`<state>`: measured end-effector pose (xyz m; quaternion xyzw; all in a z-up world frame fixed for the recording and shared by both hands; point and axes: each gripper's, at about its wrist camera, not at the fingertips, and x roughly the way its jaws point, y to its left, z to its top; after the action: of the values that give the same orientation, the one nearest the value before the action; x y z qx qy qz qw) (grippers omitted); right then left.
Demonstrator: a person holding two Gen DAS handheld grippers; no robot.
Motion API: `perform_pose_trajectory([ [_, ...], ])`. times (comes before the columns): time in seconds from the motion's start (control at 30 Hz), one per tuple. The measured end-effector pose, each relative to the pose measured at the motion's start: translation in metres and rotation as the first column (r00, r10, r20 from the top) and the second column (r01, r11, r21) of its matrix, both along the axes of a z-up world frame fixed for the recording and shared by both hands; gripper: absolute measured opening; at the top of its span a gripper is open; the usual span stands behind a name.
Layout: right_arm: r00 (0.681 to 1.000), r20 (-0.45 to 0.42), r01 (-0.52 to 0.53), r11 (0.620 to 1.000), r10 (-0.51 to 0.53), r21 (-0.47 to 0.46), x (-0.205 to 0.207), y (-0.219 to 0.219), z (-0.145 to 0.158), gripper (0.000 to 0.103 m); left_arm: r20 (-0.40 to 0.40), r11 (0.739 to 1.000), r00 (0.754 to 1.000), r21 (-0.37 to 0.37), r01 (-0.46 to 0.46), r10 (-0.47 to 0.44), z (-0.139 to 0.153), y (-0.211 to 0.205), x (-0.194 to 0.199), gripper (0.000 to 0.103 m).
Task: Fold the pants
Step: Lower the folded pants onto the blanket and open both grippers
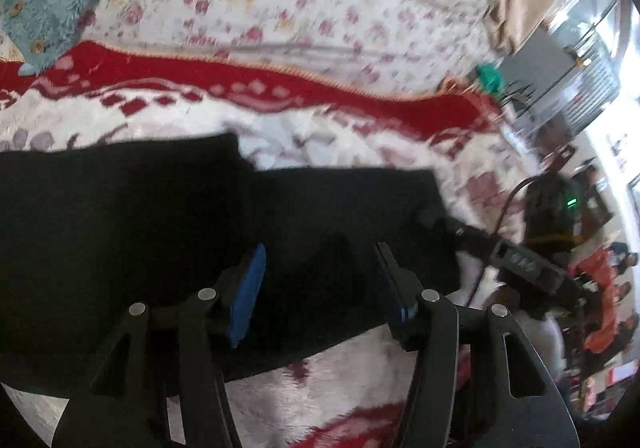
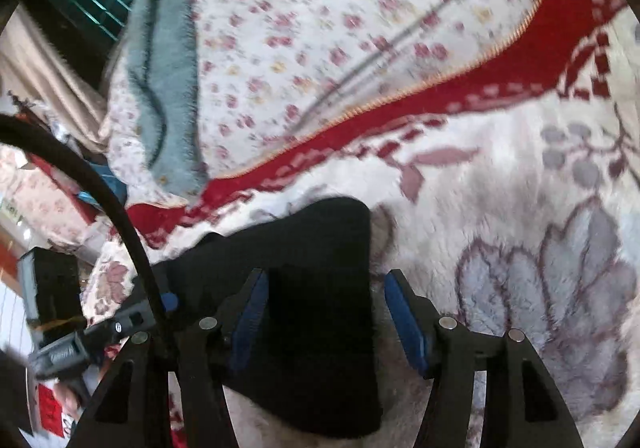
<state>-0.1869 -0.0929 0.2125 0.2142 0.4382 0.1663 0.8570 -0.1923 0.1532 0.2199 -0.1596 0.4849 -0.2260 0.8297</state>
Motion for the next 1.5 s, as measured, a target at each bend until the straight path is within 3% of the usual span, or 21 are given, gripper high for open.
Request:
perform_pose_trajectory([
  [0.17,0.998,0.014,0.053,0.999,-0.053,0.01,-0.002,-0.011,-0.006,0.052,0.033,0.998,0.999,0.066,-0.014,0.012,-0.002,-0.007,-0.004,0.054],
  [0.3,0.998,0.021,0.068,0.998,-0.067,-0.015,-0.014,-0.012,0.009,0.052,0.017,0.998,0.999,0.039,-0.051,0.051,0.002,0.002,-0.008,0.054],
  [0.57,0.996,0.086,0.014,1.0,-0.015,0.019,-0.031,-0.007,0.03,0.053,-0.007,0.978,0.978,0.013,-0.208,0.208,0.013,0.055,-0.031,0.054],
  [0.7,0.995,0.097,0.01,1.0,-0.007,-0.03,-0.032,0.007,0.033,0.055,0.007,0.964,0.965,0.047,-0.263,0.263,0.016,0.077,-0.043,0.054],
  [0.8,0.993,0.116,0.007,1.0,-0.005,-0.015,-0.033,0.011,0.041,0.055,0.023,0.95,0.954,0.093,-0.299,0.298,0.018,0.091,-0.052,0.054],
  [0.97,0.988,0.143,-0.06,0.998,0.063,-0.02,-0.031,0.032,0.054,0.055,0.044,0.915,0.928,0.158,-0.372,0.37,0.019,0.115,-0.066,0.054],
  [1.17,0.975,0.145,-0.164,0.986,0.166,-0.029,-0.026,0.072,0.053,0.055,0.058,0.883,0.902,0.183,-0.431,0.428,0.022,0.136,-0.077,0.054],
  [1.5,0.962,0.13,-0.238,0.97,0.242,-0.044,-0.026,0.1,0.051,0.055,0.07,0.871,0.89,0.185,-0.455,0.45,0.026,0.143,-0.08,0.054],
])
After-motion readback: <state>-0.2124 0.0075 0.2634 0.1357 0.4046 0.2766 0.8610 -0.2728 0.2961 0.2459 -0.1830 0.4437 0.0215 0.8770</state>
